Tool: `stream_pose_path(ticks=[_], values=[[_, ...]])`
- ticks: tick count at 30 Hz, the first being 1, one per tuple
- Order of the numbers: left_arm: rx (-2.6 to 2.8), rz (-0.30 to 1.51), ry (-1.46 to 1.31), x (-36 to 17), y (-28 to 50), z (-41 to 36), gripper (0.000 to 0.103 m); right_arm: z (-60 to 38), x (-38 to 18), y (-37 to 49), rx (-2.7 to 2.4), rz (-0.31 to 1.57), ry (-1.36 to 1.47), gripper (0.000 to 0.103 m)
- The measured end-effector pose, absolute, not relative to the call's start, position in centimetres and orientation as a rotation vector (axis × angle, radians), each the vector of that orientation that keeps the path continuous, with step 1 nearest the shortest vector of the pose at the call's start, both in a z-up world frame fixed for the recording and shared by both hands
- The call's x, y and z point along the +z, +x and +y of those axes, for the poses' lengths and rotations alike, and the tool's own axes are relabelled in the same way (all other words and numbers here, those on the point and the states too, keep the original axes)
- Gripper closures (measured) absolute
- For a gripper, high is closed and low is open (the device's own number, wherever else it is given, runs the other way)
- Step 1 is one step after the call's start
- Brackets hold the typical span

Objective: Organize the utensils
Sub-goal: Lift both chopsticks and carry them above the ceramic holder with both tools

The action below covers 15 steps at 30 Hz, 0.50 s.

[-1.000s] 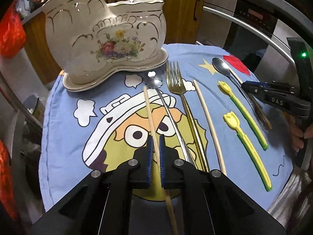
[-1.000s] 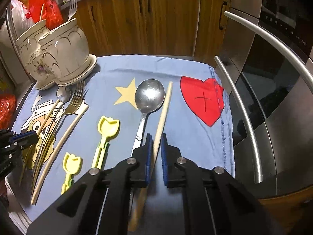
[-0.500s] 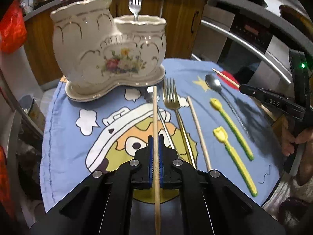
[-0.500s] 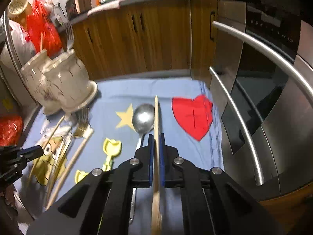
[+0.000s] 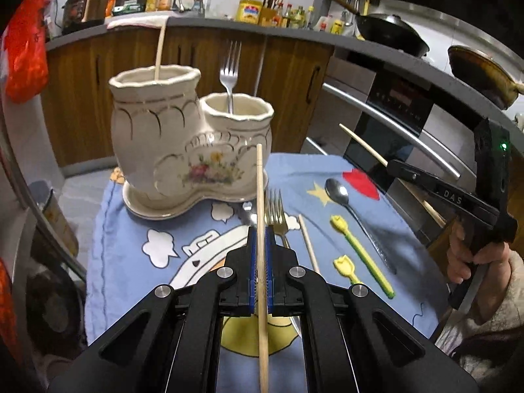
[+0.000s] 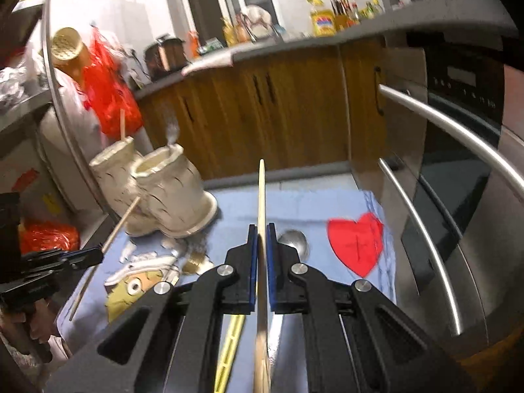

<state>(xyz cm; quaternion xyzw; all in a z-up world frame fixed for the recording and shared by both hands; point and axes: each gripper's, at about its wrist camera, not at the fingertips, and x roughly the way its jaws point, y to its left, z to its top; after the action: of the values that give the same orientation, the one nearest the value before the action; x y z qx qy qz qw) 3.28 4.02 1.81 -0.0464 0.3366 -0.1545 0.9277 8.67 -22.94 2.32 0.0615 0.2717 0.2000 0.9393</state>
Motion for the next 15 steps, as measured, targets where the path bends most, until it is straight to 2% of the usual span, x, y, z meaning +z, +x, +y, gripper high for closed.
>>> stream_pose_path(ticks=[15], values=[[-0.368, 0.609, -0.12, 3.8, 2.4, 4.2, 0.098, -22.3, 4.0, 8.0, 0.582, 0.508, 0.253, 0.098]])
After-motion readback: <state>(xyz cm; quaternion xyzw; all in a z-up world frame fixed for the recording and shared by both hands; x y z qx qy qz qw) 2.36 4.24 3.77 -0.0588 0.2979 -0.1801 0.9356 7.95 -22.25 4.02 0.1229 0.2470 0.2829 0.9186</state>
